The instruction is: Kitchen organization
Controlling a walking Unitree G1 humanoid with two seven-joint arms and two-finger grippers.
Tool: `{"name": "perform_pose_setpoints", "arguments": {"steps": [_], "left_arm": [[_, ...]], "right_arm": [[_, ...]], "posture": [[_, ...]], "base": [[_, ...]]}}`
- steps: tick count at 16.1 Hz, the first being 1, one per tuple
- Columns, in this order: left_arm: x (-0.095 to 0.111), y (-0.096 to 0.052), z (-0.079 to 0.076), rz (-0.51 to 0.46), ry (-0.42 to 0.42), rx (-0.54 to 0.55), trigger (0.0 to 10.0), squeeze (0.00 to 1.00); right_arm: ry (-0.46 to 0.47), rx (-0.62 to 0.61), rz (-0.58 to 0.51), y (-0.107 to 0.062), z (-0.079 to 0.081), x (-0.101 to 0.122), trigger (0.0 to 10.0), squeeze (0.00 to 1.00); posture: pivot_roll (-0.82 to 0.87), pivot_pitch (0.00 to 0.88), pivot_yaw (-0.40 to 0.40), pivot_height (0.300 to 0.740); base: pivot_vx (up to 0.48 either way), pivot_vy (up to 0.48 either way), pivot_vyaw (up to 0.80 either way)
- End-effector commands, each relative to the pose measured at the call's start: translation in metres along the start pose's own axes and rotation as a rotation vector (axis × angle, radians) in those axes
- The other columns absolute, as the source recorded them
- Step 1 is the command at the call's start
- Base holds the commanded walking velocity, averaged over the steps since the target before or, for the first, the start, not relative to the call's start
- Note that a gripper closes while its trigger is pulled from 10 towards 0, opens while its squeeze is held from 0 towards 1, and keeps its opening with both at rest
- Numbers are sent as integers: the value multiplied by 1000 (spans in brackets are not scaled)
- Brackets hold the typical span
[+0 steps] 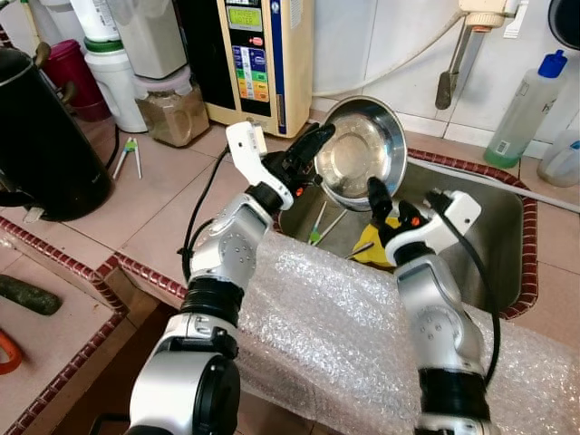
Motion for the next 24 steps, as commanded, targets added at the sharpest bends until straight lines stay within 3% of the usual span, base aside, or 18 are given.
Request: {"name": "perform_pose_setpoints", "arguments": {"steps": [1,6,12,19,24], "left_arm": [[-3,1,-8,-7,-26,-30,0,0],[-1,-3,-10,-4,-78,-37,0,0],[-3,-4,-14,8,-100,-45,0,0],[-4,-5,-13,20,-99,-37,0,0],[-4,-4,-12,23,-91,-34,0,0]], "right_arm": [[24,-7,-17,4,1,3,0,0],[136,-59,-9,21,-7,-2,0,0],[247,-46,-8,28,-6,-7,0,0],[306,-75,-49,23,-20,-2,0,0],[296,-71,-52,23,-20,-2,0,0]], "posture": [[-32,42,91,740],[-16,41,92,740],[-15,41,92,740],[-19,41,95,740],[-25,33,96,740]], "base": [[0,0,0],[0,0,0],[0,0,0],[0,0,0],[0,0,0]]}}
Point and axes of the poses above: a point about 5 cm out from each wrist's last joint towards the gripper, its own y axis pointing out of the wrist towards the gripper, its own x axis along the axis of the wrist's last joint, z = x × y, the point moved 2 cm from there along y, pointing out of the wrist towards the gripper, and after that the axes turned 10 degrees about -y, right-handed, at the moved point
